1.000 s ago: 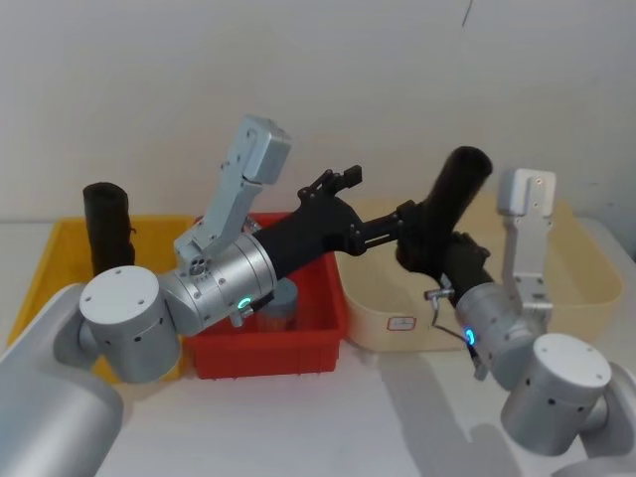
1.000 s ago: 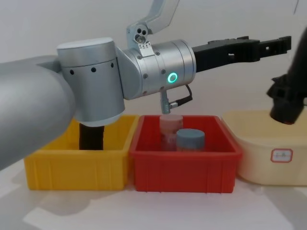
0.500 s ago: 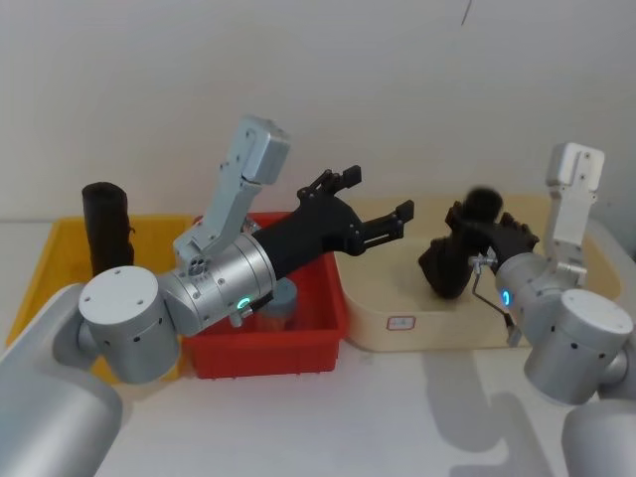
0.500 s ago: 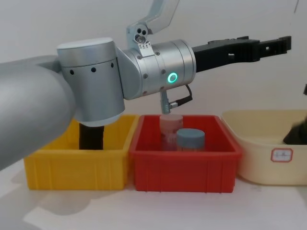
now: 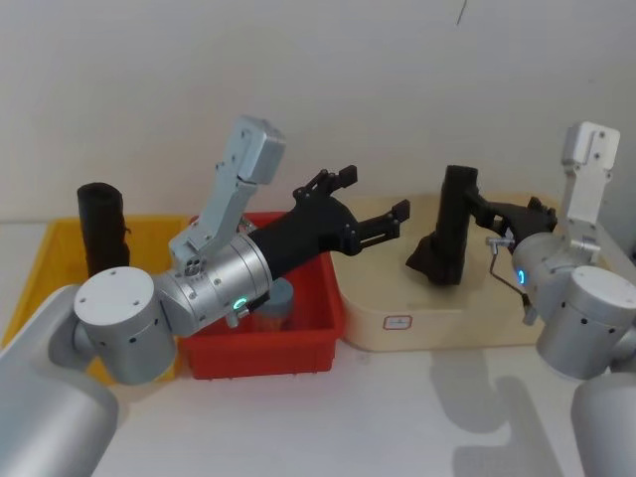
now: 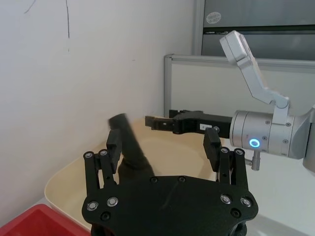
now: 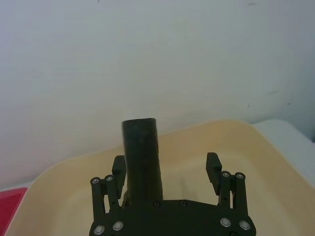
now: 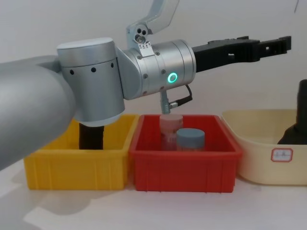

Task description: Pick up the garbage bag with the one hand and transfer it to the other hand.

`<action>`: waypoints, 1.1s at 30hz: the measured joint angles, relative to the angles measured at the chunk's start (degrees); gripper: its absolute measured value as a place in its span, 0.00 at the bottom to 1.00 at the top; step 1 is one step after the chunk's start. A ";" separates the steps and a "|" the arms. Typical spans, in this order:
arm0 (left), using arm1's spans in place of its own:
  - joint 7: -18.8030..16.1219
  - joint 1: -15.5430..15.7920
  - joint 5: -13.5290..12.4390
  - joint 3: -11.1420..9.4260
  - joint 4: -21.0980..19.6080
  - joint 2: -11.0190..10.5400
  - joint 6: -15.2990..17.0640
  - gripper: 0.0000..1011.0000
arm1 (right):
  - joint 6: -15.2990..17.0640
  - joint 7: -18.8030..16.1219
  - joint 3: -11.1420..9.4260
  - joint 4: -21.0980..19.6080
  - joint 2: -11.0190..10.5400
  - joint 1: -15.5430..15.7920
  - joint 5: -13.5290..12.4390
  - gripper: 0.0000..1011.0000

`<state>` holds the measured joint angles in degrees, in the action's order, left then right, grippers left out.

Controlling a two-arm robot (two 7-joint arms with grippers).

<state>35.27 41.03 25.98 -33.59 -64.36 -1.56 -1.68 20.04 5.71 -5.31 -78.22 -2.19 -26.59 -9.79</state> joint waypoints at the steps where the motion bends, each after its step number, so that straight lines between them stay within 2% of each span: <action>1: 0.00 0.00 0.00 0.00 0.00 0.00 0.00 0.99 | -0.09 0.00 -0.03 -0.03 -0.05 -0.02 0.12 0.99; 11: -0.07 -0.04 -0.02 0.00 -0.15 -0.12 0.00 0.99 | -0.33 -0.71 -0.15 -2.09 -0.59 0.70 0.87 0.99; 19: -2.36 -1.46 -0.90 0.30 -2.94 -1.47 -0.54 0.99 | 1.23 -3.26 0.97 -6.14 -0.94 4.24 1.11 0.99; 33: -10.25 -8.19 -4.16 3.54 -14.05 -7.03 -0.36 0.99 | 3.64 -8.19 6.34 -13.79 -1.09 13.01 2.47 0.99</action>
<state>25.02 32.84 21.82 -30.04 -78.40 -8.59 -2.04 23.68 -2.48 1.03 -92.01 -3.28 -13.57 -7.32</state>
